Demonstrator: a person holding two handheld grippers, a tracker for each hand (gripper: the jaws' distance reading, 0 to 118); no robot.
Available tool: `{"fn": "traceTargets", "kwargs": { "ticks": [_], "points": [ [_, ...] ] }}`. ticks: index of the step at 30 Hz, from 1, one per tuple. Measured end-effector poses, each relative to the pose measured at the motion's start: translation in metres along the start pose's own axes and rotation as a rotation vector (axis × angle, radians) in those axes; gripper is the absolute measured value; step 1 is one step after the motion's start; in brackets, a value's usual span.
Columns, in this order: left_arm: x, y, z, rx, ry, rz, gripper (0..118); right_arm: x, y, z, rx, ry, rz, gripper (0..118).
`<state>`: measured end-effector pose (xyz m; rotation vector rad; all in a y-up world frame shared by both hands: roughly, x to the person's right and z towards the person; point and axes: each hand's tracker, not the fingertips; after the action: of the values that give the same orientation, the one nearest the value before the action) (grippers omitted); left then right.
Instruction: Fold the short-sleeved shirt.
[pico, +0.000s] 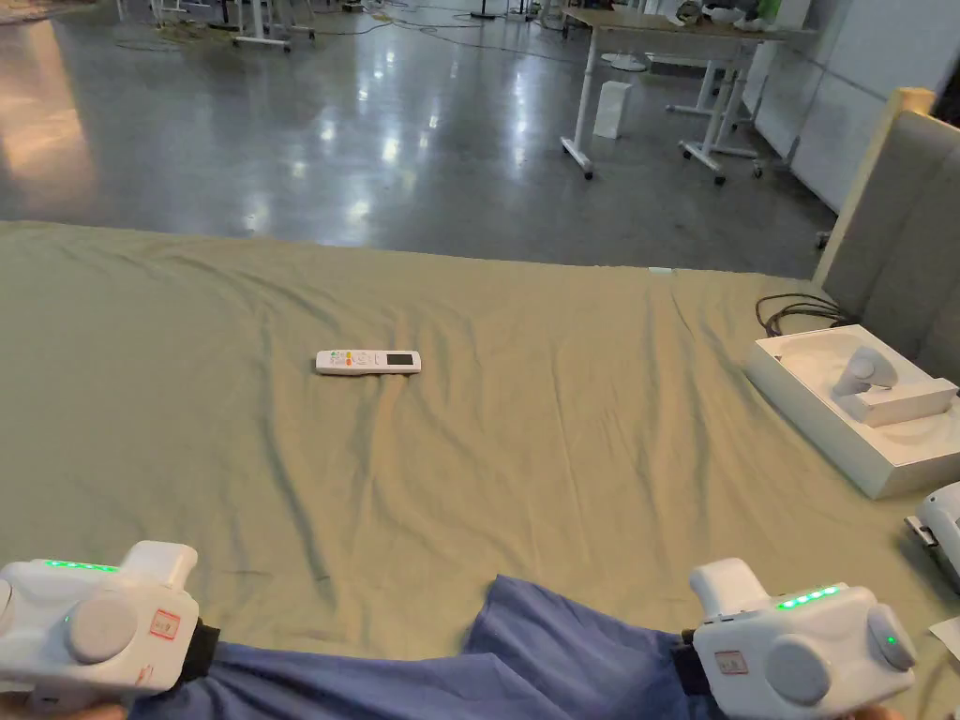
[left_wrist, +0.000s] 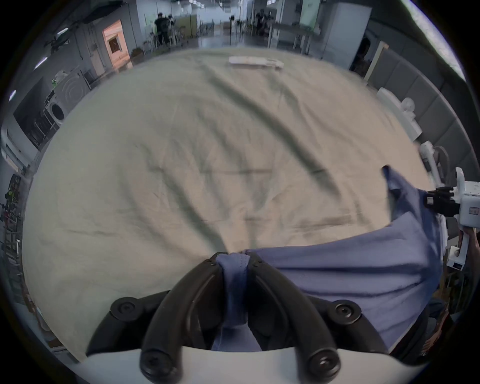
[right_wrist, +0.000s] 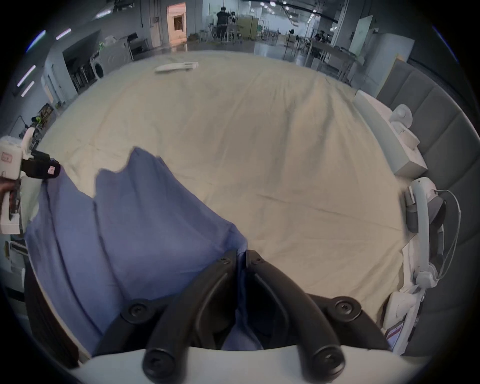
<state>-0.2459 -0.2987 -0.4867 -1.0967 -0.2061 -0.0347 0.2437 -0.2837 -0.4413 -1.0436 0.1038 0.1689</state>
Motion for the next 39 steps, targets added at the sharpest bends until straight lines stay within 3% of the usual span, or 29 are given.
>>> {"fn": "traceTargets", "kwargs": {
  "ticks": [7, 18, 30, 39],
  "points": [
    [-0.018, -0.034, 0.133, 0.307, -0.123, 0.053, 10, 0.011, -0.012, 0.134, 0.292, 0.027, -0.139, 6],
    [-0.023, -0.043, 0.366, 0.809, -0.056, -0.022, 6, 0.035, -0.005, 0.349, 0.695, -0.056, -0.245, 6],
    [-0.024, 0.024, 0.491, 1.047, -0.002, -0.001, 4, 0.039, 0.079, 0.506, 0.975, -0.163, -0.201, 6],
    [-0.025, 0.060, 0.510, 1.067, -0.007, 0.041, 4, 0.035, 0.115, 0.537, 0.991, -0.286, -0.156, 6]
  ]
}}
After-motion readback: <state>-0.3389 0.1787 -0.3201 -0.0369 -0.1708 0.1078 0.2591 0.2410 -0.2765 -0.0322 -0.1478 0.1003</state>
